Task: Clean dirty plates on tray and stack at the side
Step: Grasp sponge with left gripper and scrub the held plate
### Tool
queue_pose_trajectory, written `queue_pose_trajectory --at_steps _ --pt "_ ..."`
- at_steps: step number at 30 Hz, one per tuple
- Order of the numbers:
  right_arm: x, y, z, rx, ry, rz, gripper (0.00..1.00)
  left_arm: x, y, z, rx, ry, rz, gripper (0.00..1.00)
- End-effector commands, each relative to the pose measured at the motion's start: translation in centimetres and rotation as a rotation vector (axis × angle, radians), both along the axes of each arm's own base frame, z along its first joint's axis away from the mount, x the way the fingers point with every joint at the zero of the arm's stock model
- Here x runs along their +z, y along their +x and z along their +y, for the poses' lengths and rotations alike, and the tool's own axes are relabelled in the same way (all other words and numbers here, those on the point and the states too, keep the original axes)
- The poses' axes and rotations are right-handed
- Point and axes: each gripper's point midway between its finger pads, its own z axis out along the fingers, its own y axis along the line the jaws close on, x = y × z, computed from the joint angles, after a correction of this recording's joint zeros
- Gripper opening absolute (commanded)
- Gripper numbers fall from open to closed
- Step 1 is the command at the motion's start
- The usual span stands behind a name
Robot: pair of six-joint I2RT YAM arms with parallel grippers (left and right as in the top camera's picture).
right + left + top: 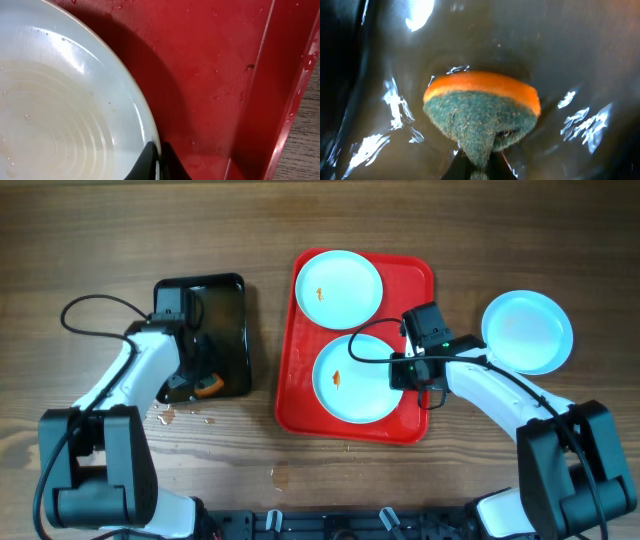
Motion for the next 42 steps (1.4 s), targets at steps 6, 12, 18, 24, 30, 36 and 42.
queue_pose_trajectory --at_steps 6,12,18,24,30,36,42 --pt "-1.7 -1.7 -0.6 -0.004 -0.028 0.067 0.04 11.9 4.1 -8.4 -0.255 -0.088 -0.240 0.04" --pt "-1.7 -1.7 -0.6 -0.005 -0.028 0.067 0.04 10.8 3.0 -17.7 -0.366 -0.217 -0.253 0.04" --pt "-1.7 -1.7 -0.4 -0.007 -0.016 0.067 0.04 6.9 1.2 -25.0 -0.463 -0.317 -0.198 0.04" --pt "-1.7 -1.7 -0.4 -0.065 -0.007 0.075 0.04 2.9 -0.4 -29.0 -0.548 -0.382 -0.115 0.04" --pt "-1.7 -1.7 -0.4 -0.065 -0.007 0.076 0.04 -0.5 -1.3 -30.1 -0.577 -0.375 -0.048 0.04" --pt "-1.7 -2.1 -0.5 -0.066 -0.013 0.091 0.04 -4.3 -1.6 -27.1 -0.592 -0.219 0.029 0.04" --pt "-1.8 -2.4 -0.7 -0.083 -0.016 0.107 0.04 -5.0 -0.6 -21.5 -0.585 0.069 0.037 0.04"
